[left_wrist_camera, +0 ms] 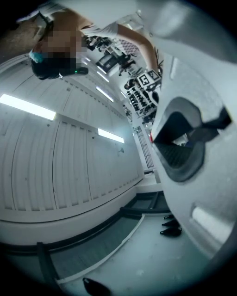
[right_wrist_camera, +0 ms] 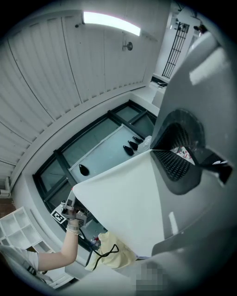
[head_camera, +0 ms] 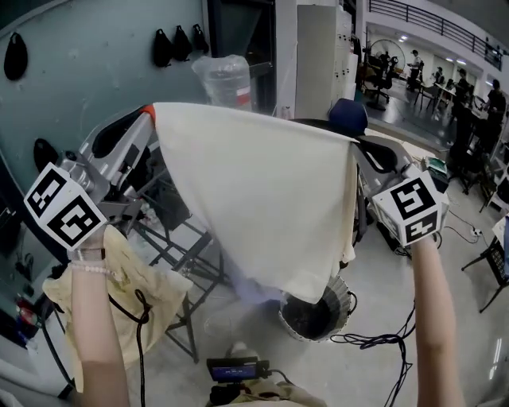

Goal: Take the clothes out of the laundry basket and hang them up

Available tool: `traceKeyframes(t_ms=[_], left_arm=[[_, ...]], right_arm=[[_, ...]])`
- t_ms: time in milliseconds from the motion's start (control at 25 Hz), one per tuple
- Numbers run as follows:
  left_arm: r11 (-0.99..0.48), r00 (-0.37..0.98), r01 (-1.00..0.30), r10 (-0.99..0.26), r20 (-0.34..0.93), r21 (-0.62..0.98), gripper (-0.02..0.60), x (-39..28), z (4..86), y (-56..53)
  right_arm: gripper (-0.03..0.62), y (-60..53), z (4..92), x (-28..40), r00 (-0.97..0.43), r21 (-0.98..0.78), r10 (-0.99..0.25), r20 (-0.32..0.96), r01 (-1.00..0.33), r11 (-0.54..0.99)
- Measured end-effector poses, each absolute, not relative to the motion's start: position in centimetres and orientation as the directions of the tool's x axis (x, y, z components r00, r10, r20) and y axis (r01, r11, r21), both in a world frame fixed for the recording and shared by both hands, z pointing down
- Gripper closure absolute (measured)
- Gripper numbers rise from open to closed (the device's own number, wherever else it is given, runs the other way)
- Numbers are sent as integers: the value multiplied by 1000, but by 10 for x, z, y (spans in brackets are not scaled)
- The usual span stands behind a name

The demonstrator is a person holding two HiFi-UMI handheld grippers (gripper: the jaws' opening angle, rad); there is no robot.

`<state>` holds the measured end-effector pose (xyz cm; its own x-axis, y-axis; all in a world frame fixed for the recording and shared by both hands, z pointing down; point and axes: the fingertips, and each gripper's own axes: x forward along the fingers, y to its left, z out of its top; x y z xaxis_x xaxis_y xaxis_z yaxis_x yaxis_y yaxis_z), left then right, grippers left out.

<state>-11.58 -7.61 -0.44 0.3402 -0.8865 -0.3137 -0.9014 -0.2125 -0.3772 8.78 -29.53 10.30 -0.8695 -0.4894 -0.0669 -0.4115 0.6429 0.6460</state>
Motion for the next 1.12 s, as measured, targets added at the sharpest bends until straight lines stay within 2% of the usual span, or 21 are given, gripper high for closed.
traceKeyframes(t_ms=[240,600,800,1120], left_arm=[[-95,236,-917,-912,-336,-387,583,-153,-16,-34],[57,80,-932,-931,-357,-359,583,-268,3,-18],[133,-20,-942,-940,-342,-310,583,-355,10,-23],[237,-184,-939,-959,-217,-248,583,-503,65,-43]], right_arm=[[589,-276,90,23,-915,643,-392,-98,-359,677],[588,-275,97,-109,-959,653,-268,-90,-260,711],[589,-288,98,-205,-975,662,-218,-34,-185,726],[589,-314,133,-355,-979,650,-189,72,-97,754]])
